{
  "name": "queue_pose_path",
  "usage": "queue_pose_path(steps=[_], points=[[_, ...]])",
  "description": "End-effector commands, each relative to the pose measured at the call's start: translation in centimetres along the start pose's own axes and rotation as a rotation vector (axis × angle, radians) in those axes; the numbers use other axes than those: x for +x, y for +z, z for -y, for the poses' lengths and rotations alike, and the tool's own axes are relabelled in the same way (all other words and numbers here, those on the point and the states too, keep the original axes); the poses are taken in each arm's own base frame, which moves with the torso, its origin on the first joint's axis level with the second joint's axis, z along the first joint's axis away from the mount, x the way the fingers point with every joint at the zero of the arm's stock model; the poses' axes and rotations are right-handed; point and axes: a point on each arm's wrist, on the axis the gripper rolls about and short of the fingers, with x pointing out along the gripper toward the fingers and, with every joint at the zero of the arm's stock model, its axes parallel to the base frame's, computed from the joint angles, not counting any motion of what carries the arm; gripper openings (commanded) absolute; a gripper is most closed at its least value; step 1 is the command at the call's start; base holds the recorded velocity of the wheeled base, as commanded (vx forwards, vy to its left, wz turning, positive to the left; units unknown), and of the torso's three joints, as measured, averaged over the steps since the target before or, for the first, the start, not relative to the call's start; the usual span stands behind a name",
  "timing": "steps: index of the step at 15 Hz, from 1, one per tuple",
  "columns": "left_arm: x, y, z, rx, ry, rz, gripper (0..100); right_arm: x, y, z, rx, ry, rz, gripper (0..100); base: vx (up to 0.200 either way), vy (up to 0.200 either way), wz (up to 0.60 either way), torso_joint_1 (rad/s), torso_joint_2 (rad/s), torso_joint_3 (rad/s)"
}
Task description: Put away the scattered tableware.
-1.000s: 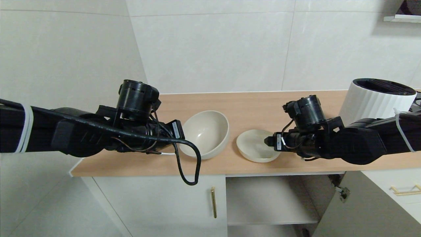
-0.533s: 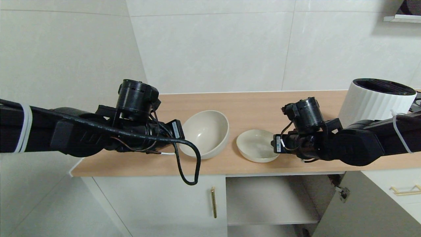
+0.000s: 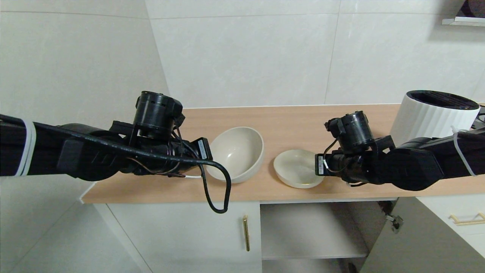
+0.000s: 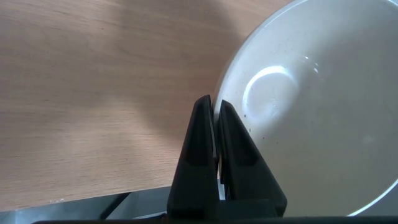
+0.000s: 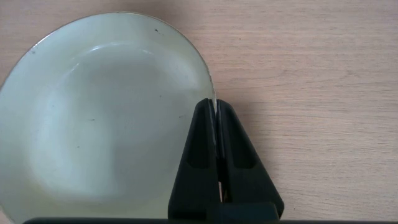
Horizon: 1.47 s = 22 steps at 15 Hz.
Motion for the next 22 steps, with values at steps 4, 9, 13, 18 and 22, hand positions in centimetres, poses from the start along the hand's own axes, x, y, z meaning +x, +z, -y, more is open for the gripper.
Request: queue_pose_path(steps=[4, 9, 13, 18, 22], points=[[-2.1, -0.4, -0.2, 0.005, -0.013, 0.01, 0, -4.2, 1.1, 1.1, 0.028, 0.059, 0.052, 0, 0.0, 0.0, 0.0, 0.0, 0.0, 0.0], [-7.1, -1.6, -0.7, 0.072, -0.063, 0.04, 0, -10.8, 0.8, 3.6, 0.015, 0.147, -0.028, 0, 0.0, 0.0, 0.0, 0.0, 0.0, 0.0], [-9.2, -2.8, -0.9, 0.141, -0.084, 0.047, 0, -14.3, -0.3, 5.2, 0.014, 0.186, -0.055, 0, 0.0, 0.0, 0.0, 0.0, 0.0, 0.0], [-9.1, -3.0, -1.0, 0.143, -0.081, 0.04, 0, -14.3, -2.4, 5.8, 0.015, 0.165, -0.109, 0, -0.04, 0.0, 0.0, 0.0, 0.0, 0.0], [-8.8, -3.2, -0.9, 0.146, -0.077, 0.028, 0, -14.1, -2.3, 5.8, 0.015, 0.167, -0.103, 0, -0.2, 0.0, 0.0, 0.009, 0.0, 0.0]])
